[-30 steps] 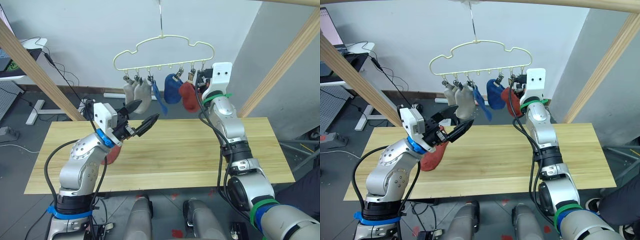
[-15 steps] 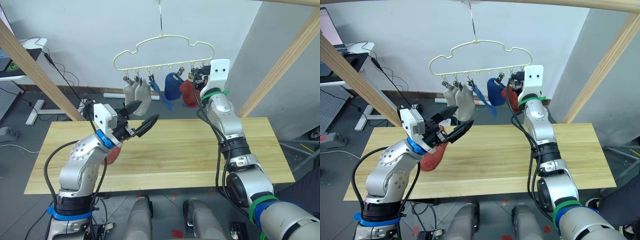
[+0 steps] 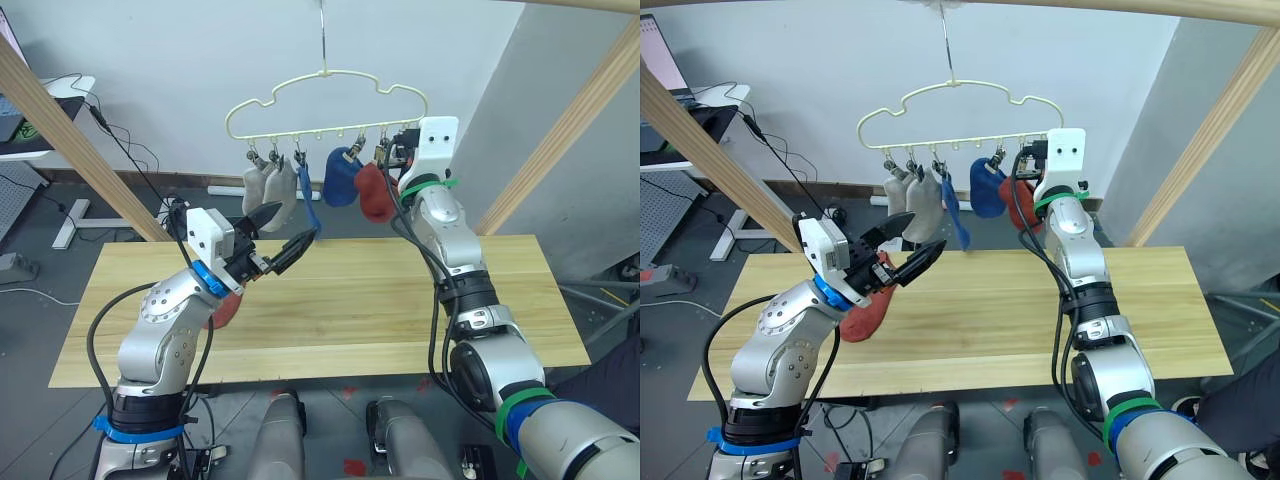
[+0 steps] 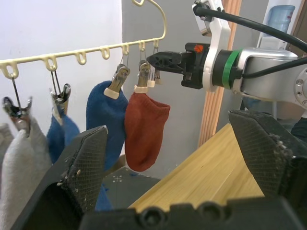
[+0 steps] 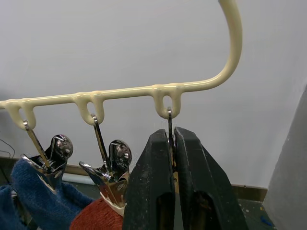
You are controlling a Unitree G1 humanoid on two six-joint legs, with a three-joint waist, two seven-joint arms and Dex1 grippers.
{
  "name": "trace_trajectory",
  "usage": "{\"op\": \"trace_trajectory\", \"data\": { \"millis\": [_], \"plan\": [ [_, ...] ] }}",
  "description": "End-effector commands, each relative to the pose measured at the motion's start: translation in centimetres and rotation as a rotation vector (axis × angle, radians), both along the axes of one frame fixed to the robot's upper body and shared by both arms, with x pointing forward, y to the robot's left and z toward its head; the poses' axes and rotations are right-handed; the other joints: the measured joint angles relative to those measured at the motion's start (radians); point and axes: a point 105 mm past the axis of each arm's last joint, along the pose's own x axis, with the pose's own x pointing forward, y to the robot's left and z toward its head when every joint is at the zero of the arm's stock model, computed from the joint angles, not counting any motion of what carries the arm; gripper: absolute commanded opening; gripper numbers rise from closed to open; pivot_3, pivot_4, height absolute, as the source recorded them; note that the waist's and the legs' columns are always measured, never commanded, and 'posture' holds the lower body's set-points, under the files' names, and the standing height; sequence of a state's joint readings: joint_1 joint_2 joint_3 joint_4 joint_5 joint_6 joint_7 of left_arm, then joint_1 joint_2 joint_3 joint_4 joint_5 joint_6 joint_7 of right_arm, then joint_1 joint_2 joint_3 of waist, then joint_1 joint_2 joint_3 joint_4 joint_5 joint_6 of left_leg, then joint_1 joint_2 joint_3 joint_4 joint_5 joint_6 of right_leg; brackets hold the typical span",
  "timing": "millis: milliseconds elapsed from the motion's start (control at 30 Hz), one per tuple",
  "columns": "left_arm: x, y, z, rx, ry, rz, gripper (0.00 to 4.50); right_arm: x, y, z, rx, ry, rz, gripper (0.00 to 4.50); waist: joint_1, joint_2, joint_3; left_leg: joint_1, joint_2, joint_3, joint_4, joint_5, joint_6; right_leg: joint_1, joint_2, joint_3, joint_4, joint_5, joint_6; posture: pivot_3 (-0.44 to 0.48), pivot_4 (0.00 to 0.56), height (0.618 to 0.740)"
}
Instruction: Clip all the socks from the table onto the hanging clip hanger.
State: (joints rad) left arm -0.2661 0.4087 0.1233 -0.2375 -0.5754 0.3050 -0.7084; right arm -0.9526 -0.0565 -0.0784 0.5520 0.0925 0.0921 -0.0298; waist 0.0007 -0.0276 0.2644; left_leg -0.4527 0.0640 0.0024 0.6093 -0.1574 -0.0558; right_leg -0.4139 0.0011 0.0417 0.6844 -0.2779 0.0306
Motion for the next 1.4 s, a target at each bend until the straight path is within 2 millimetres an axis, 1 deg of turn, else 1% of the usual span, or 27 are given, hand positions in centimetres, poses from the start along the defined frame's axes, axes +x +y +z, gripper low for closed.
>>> {"op": "trace_trajectory", "data": {
  "millis": [33,67,100,167,267,333,367,467,600,700,733,800,900,933,967,1067,1233,1400],
  "plan": [
    [-0.2,0.6,0.3,0.004,-0.004,0.038,4.5,-0.1,-0.9,1.4,0.024,-0.043,-0.009,0.03,0.0,0.0,0.0,0.0,0.0,0.0,0.0,0.0,0.0,0.0,0.0,0.0,0.0,0.0,0.0,0.109,0.236,0.74],
    [0.3,1.3,-0.2,0.02,0.018,0.081,4.5,-0.2,-1.0,1.4,0.029,-0.038,0.008,0.03,0.0,0.0,0.0,0.0,0.0,0.0,0.0,0.0,0.0,0.0,0.0,0.0,0.0,0.0,0.0,0.104,0.24,0.74],
    [0.9,2.3,-1.4,0.066,0.063,0.147,4.5,-0.2,-1.0,1.4,0.023,-0.03,0.033,0.03,0.0,0.0,0.0,0.0,0.0,0.0,0.0,0.0,0.0,0.0,0.0,0.0,0.0,0.0,0.0,0.104,0.24,0.74],
    [2.2,5.5,-5.0,0.201,0.163,0.315,4.5,-0.5,-0.6,0.9,-0.021,0.013,0.125,0.03,-0.001,0.0,0.0,0.0,0.0,0.0,0.0,0.0,0.0,0.0,0.0,0.0,0.0,0.0,0.0,0.091,0.243,0.74],
    [3.5,9.7,-9.4,0.321,0.309,0.493,4.5,-1.3,-1.1,0.5,-0.067,0.054,0.191,0.03,-0.001,0.001,0.0,0.002,0.0,0.0,0.0,0.0,0.0,0.0,0.0,0.0,0.001,0.0,0.0,0.066,0.255,0.74],
    [4.7,11.2,-11.0,0.356,0.359,0.561,4.5,-1.8,-1.3,0.4,-0.094,0.076,0.221,0.03,0.005,0.001,0.001,0.001,0.0,0.0,0.0,0.0,0.0,0.0,0.0,0.0,0.001,0.0,0.0,0.058,0.259,0.74],
    [5.3,11.5,-11.8,0.363,0.388,0.57,4.5,-2.0,-1.4,0.3,-0.108,0.085,0.233,0.03,0.009,0.001,0.001,0.001,0.0,0.0,0.0,0.0,0.0,0.0,0.0,0.0,0.0,0.0,0.0,0.047,0.26,0.74],
    [6.7,11.9,-13.1,0.38,0.438,0.582,4.5,-2.3,-1.4,0.3,-0.117,0.105,0.236,0.03,0.014,0.0,0.001,0.001,0.0,0.0,0.0,0.0,0.001,0.0,0.0,-0.001,0.0,0.0,0.0,0.028,0.269,0.74],
    [8.0,11.5,-14.7,0.425,0.497,0.56,4.5,-2.8,-1.6,-0.1,-0.104,0.132,0.22,0.03,0.009,0.0,0.001,0.0,0.0,0.001,0.0,0.0,0.001,0.0,0.0,0.0,-0.001,0.0,0.0,0.015,0.277,0.74],
    [7.9,12.3,-16.6,0.479,0.595,0.593,4.5,-3.1,-1.7,-0.3,-0.102,0.149,0.212,0.03,-0.001,0.0,0.001,0.0,0.0,0.001,0.0,0.0,0.001,0.0,0.0,0.0,-0.001,0.0,0.0,0.006,0.287,0.74],
    [7.7,12.3,-17.2,0.522,0.613,0.583,4.5,-3.2,-1.7,-0.4,-0.103,0.153,0.211,0.03,-0.003,0.0,0.001,0.0,0.0,0.001,-0.001,0.0,0.001,0.0,0.0,-0.001,-0.001,0.0,0.0,0.001,0.287,0.74],
    [7.4,12.3,-17.8,0.566,0.626,0.555,4.5,-3.4,-1.7,-0.3,-0.104,0.156,0.211,0.03,-0.002,0.0,0.001,0.0,0.0,0.0,-0.001,0.0,0.001,0.0,0.0,-0.001,-0.001,0.0,0.0,-0.003,0.288,0.74],
    [7.2,12.4,-18.1,0.585,0.636,0.547,4.5,-3.5,-1.7,-0.2,-0.105,0.157,0.209,0.03,-0.003,0.0,0.001,0.001,0.0,0.0,-0.001,0.0,0.001,0.0,0.0,-0.001,0.0,0.0,0.0,-0.005,0.284,0.74],
    [7.1,12.4,-18.2,0.59,0.638,0.538,4.09,-3.6,-1.7,-0.2,-0.105,0.158,0.209,0.0,-0.003,0.0,0.001,0.001,0.0,0.001,-0.001,0.0,0.001,0.0,0.0,-0.001,0.0,0.0,0.0,-0.005,0.284,0.74],
    [7.0,12.3,-18.3,0.586,0.638,0.53,3.89,-3.6,-1.7,-0.2,-0.105,0.158,0.208,0.0,-0.003,0.0,0.001,0.001,0.0,0.001,0.0,0.0,0.001,0.001,0.0,-0.001,0.0,0.0,0.0,-0.004,0.281,0.74],
    [6.9,11.8,-18.2,0.565,0.626,0.502,3.02,-3.6,-1.9,-0.3,-0.101,0.162,0.203,0.0,-0.004,0.0,0.001,0.002,0.0,0.001,0.0,0.0,0.001,0.002,0.0,-0.001,0.0,0.0,0.0,0.003,0.278,0.74],
    [6.9,11.5,-17.8,0.549,0.608,0.491,1.52,-3.5,-1.9,-0.5,-0.094,0.167,0.205,0.0,-0.003,0.0,0.001,0.003,0.0,0.0,0.0,0.0,0.001,0.003,0.0,-0.001,0.0,0.0,0.0,0.011,0.275,0.74],
    [7.2,10.7,-17.0,0.52,0.577,0.465,0.05,-3.4,-2.1,-0.6,-0.09,0.173,0.205,0.0,-0.002,0.0,0.001,0.003,0.0,0.0,0.0,0.0,0.001,0.003,0.0,-0.001,-0.001,0.0,0.0,0.018,0.271,0.74]
  ]
}}
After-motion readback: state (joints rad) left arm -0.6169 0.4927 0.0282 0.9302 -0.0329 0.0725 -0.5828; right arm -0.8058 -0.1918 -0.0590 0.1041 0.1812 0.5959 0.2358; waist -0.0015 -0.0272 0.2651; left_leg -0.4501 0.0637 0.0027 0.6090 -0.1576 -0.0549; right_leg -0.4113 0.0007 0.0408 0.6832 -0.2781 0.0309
